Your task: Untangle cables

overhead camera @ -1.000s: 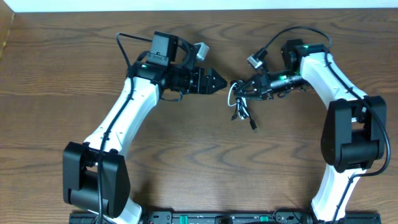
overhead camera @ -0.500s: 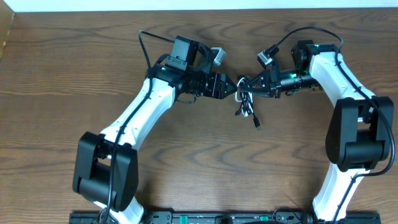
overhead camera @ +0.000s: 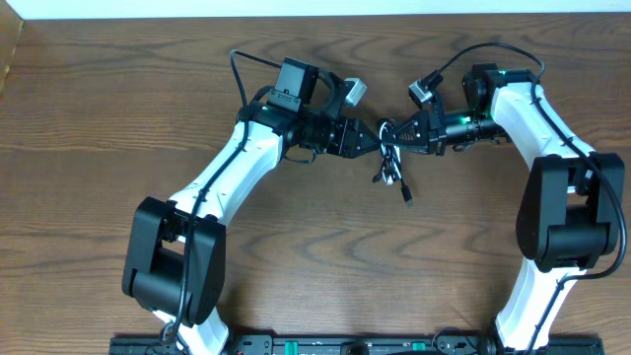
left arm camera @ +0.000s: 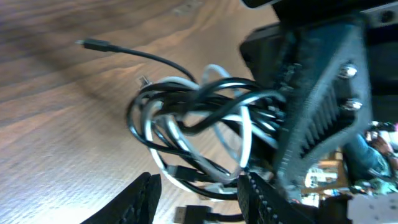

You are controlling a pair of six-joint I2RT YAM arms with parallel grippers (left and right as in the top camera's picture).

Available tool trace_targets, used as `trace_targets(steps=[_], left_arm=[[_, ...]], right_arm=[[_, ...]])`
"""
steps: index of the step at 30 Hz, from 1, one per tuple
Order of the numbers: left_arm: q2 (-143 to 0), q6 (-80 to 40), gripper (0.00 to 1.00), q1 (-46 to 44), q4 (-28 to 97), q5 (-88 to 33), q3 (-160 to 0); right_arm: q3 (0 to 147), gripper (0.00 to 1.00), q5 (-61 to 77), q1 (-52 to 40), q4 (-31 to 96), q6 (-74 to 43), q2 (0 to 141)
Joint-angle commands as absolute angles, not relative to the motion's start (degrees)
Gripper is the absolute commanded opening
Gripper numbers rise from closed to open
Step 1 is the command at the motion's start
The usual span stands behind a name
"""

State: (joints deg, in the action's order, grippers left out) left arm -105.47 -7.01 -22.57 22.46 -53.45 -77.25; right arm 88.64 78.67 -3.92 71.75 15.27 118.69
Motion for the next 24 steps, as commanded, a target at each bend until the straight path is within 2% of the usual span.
trace_targets(steps=[1, 5, 13, 14, 15, 17, 24], left_arm=[[-106.1, -6.2, 0.48, -22.9, 22.3, -58.0, -77.0], [-106.1, -6.3, 0.53, -22.9, 21.9, -57.9, -77.0], [-108.2, -9.1, 0.52, -25.8, 19.9, -48.5, -77.0], [-108.2, -9.1, 0.47, -25.8, 19.6, -48.5, -77.0], [-108.2, -9.1, 0.34, -25.7, 19.2, -47.9, -77.0], [-108.2, -10.1, 0.22, -25.6, 18.9, -45.9, -77.0], [-108.2, -13.4, 0.14, -25.8, 17.4, -42.4, -77.0]], right_arm=[[88.4, 0.01, 81.2, -3.8, 71.8, 16.4, 118.4], [88.4, 0.01, 81.2, -3.8, 71.8, 16.3, 118.4], [88.4, 0.01, 81.1, -5.2, 75.7, 19.6, 118.4], [88.4, 0.01, 80.9, -5.6, 75.9, 19.9, 118.4], [88.4, 0.01, 80.8, -5.7, 75.9, 19.8, 118.4], [88.4, 0.01, 80.8, -5.6, 75.9, 19.8, 118.4], [88.4, 0.01, 81.8, -5.4, 76.8, 19.8, 118.4]])
